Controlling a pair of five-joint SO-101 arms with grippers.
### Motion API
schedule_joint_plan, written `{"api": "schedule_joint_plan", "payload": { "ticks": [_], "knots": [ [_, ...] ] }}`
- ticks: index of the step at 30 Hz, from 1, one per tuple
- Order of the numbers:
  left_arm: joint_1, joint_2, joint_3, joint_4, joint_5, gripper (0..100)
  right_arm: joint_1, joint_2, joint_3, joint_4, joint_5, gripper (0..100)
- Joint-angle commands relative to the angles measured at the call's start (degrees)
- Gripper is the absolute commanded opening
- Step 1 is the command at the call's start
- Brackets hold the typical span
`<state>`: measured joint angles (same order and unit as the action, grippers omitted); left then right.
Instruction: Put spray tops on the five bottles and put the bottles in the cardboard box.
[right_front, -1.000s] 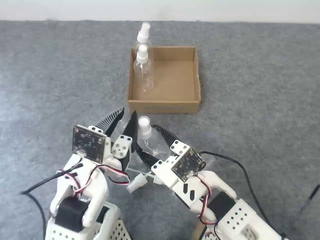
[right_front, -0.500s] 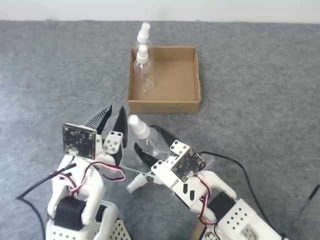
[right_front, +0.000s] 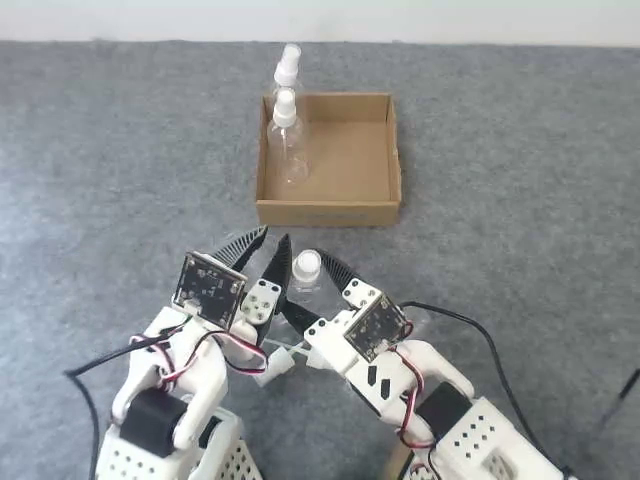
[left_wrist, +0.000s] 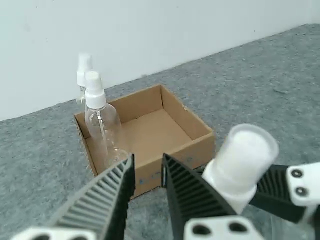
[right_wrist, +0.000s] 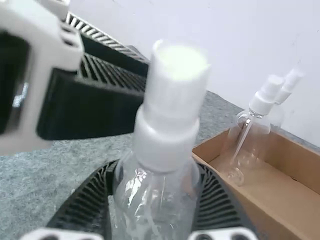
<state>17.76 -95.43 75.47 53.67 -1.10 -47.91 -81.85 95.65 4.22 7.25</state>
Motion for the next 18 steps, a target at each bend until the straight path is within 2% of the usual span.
{"api": "schedule_joint_plan", "payload": {
  "ticks": [1,7,18],
  "knots": [
    [0.97,-0.09,-0.04,-1.14,-0.7,8,-0.48,-1.27,1.14,-0.92,0.44,1.7],
    [0.35,-0.09,-0.57,-1.14,-0.62,8,-0.4,-1.27,1.14,-0.84,0.44,1.7],
    [-15.38,-0.09,-4.44,-2.73,-0.62,8,3.38,-1.19,1.14,-0.75,0.44,1.7]
  ]
}}
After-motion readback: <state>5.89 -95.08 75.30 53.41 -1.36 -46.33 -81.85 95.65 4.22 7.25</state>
